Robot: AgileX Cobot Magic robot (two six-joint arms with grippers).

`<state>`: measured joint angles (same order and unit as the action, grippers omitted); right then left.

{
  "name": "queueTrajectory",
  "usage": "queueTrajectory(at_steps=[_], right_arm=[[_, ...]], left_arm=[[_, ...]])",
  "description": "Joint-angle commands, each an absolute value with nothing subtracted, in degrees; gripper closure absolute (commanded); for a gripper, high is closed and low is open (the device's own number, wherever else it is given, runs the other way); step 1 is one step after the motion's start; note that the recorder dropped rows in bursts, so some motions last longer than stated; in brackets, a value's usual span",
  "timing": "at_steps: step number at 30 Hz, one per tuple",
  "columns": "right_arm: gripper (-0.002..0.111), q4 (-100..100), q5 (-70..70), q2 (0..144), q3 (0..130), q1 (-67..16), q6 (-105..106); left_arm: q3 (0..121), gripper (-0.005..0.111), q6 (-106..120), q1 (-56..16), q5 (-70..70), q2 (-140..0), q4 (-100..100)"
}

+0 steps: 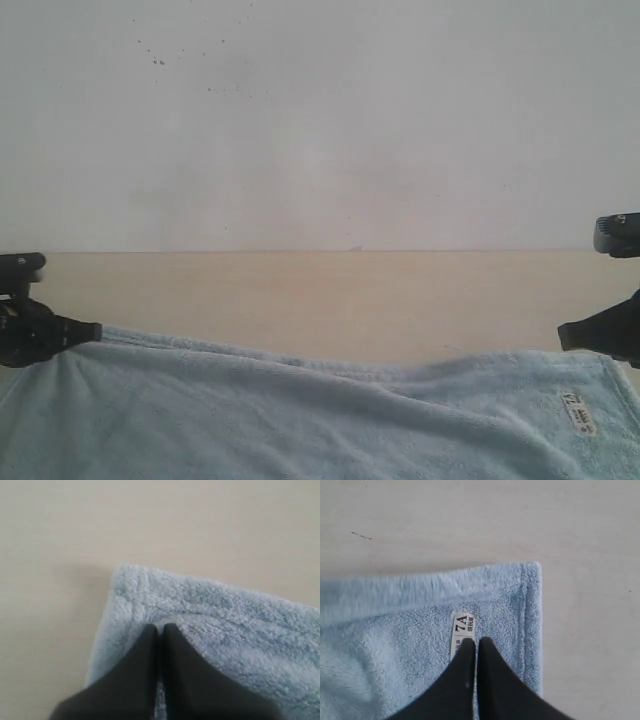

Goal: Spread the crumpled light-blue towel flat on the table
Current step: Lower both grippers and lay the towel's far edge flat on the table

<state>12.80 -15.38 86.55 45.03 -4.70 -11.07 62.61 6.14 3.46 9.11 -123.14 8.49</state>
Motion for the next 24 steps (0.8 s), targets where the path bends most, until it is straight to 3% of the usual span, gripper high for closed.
queueTrajectory(at_steps=[1,13,24], right_arm=[[0.107,12.6,-13.9,86.6,45.5,-4.5,-9.9],[0.107,12.3,-12.2,98.1,50.8,-4.5,-9.6],[0.107,12.3,-8.7,104.3,52.7,-4.5,-5.6]], left_arm=[[62.1,0.103,5.6,8.4,5.3,-126.1,11.9],[62.1,0.103,4.7,4.6,4.5,-121.1,11.5],[62.1,0.103,4.7,1.9,1.5,-105.6,11.4]])
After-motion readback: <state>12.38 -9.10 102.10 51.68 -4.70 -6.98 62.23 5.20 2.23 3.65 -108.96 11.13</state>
